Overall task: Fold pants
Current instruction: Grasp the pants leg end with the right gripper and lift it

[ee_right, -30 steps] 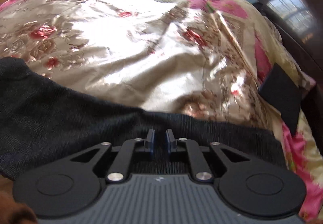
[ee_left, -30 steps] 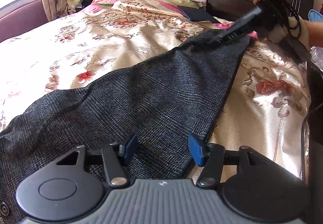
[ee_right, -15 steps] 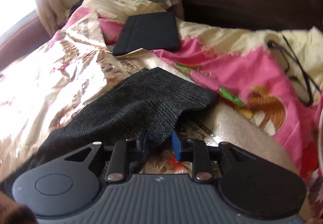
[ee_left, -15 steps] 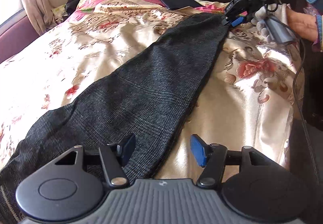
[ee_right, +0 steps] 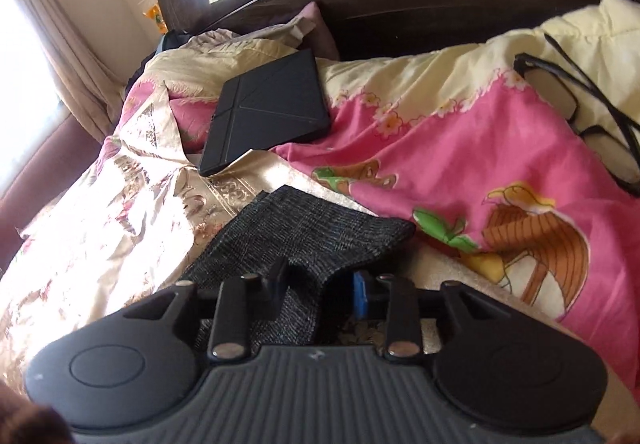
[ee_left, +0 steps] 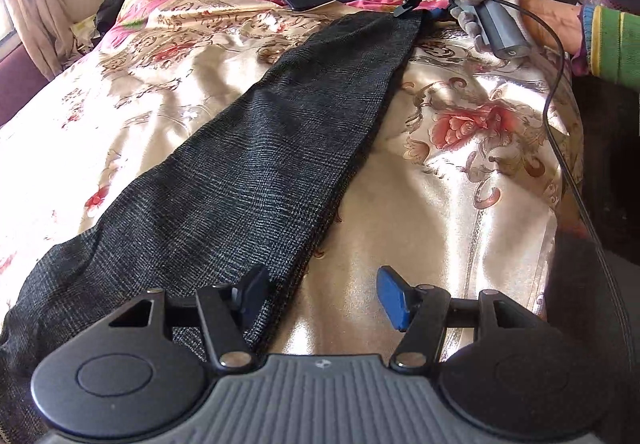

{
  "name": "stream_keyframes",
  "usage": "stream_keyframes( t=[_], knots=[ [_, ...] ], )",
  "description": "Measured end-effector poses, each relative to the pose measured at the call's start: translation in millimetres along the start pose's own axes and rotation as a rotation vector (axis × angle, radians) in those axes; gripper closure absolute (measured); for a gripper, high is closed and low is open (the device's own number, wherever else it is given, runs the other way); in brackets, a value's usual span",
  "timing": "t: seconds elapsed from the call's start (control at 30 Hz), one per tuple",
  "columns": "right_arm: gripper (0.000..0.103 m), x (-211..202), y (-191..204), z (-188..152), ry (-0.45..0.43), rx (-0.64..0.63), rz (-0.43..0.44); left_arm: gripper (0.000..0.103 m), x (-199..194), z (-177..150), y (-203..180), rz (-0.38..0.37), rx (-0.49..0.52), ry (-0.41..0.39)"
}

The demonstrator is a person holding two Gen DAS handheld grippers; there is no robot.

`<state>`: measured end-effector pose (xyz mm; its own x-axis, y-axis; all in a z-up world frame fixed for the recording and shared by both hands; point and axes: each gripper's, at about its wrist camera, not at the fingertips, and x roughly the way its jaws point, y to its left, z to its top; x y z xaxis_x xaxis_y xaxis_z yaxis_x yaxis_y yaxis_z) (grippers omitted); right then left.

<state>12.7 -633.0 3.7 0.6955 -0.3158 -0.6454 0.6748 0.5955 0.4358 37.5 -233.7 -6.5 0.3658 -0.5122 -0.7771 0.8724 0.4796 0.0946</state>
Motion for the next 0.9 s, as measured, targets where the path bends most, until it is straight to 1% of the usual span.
stream_keyframes(
  t=[0.07, 0.1, 0.13, 0.17, 0.23, 0.33, 0.37, 0.4, 0.43, 0.47, 0.5, 0.53, 0.57, 0.63, 0.67, 0.73, 0.8, 0.87, 0.9],
  knots=[
    [0.068, 4.4, -4.1, 1.4, -0.015, 0.043, 0.003, 0.030, 1.1, -0.3, -0.9, -0.001, 0.005, 0.003],
    [0.079, 5.7, -4.2, 3.0, -0.024, 0.049, 0.000, 0.030, 1.3, -0.3, -1.4, 0.000, 0.009, 0.004],
    [0.095, 6.4, -4.6, 5.6, -0.035, 0.060, 0.003, 0.030, 1.7, 0.0, -1.2, 0.000, 0.011, 0.004],
    [0.099, 6.2, -5.1, 8.4, -0.041, 0.073, 0.015, 0.030, 1.7, -0.1, -0.8, -0.003, 0.011, 0.004],
    [0.098, -1.0, -2.9, 15.5, -0.070, 0.094, 0.099, 0.030, 2.3, -0.2, 0.7, -0.006, 0.009, 0.003],
    [0.099, -25.9, 9.4, 18.7, -0.186, 0.056, 0.288, 0.030, 4.8, -0.2, 1.3, -0.009, 0.007, 0.004],
    [0.099, -29.6, 12.6, 18.2, -0.219, 0.024, 0.292, 0.030, 5.4, -0.2, 0.9, -0.008, 0.010, 0.004],
    [0.099, -27.3, 14.7, 18.3, -0.211, 0.004, 0.234, 0.030, 5.8, 0.2, -0.3, -0.005, 0.016, 0.002],
    [0.099, -19.5, 12.2, 17.6, -0.170, 0.007, 0.173, 0.030, 5.3, 0.0, -0.9, -0.004, 0.021, -0.001],
    [0.099, -8.1, 6.2, 16.3, -0.107, 0.028, 0.117, 0.030, 4.7, -0.3, -1.2, -0.006, 0.021, -0.004],
    [0.097, 0.5, -2.4, 12.6, -0.058, 0.056, 0.082, 0.030, 4.7, -0.6, -0.8, -0.009, 0.017, -0.006],
    [0.093, 5.8, -10.3, 8.6, -0.031, 0.082, 0.054, 0.030, 4.5, -1.4, -0.4, -0.011, 0.014, -0.007],
    [0.094, 8.7, -17.9, 5.5, -0.006, 0.110, 0.027, 0.030, 4.2, -2.4, -0.4, -0.010, 0.014, -0.008],
    [0.094, 3.6, -29.5, 0.8, -0.006, 0.179, 0.059, 0.030, 3.2, -3.7, 0.4, -0.013, 0.013, -0.009],
    [0.091, -1.4, -30.8, 0.2, -0.015, 0.191, 0.054, 0.030, 2.9, -4.2, 1.2, -0.014, 0.012, -0.010],
    [0.076, -14.2, -30.0, -1.6, -0.023, 0.184, 0.052, 0.030, 2.3, -4.8, 2.8, -0.010, 0.008, -0.015],
    [0.072, -29.9, -27.6, -8.6, -0.030, 0.182, 0.066, 0.030, 2.1, -4.6, 5.3, -0.004, -0.002, -0.023],
    [0.069, -40.5, -22.8, -18.3, -0.015, 0.166, 0.089, 0.030, 1.5, -4.1, 7.5, -0.005, -0.014, -0.029],
    [0.065, -40.6, -19.3, -21.5, -0.013, 0.150, 0.093, 0.030, 1.6, -3.8, 8.2, -0.006, -0.017, -0.030]
  ],
)
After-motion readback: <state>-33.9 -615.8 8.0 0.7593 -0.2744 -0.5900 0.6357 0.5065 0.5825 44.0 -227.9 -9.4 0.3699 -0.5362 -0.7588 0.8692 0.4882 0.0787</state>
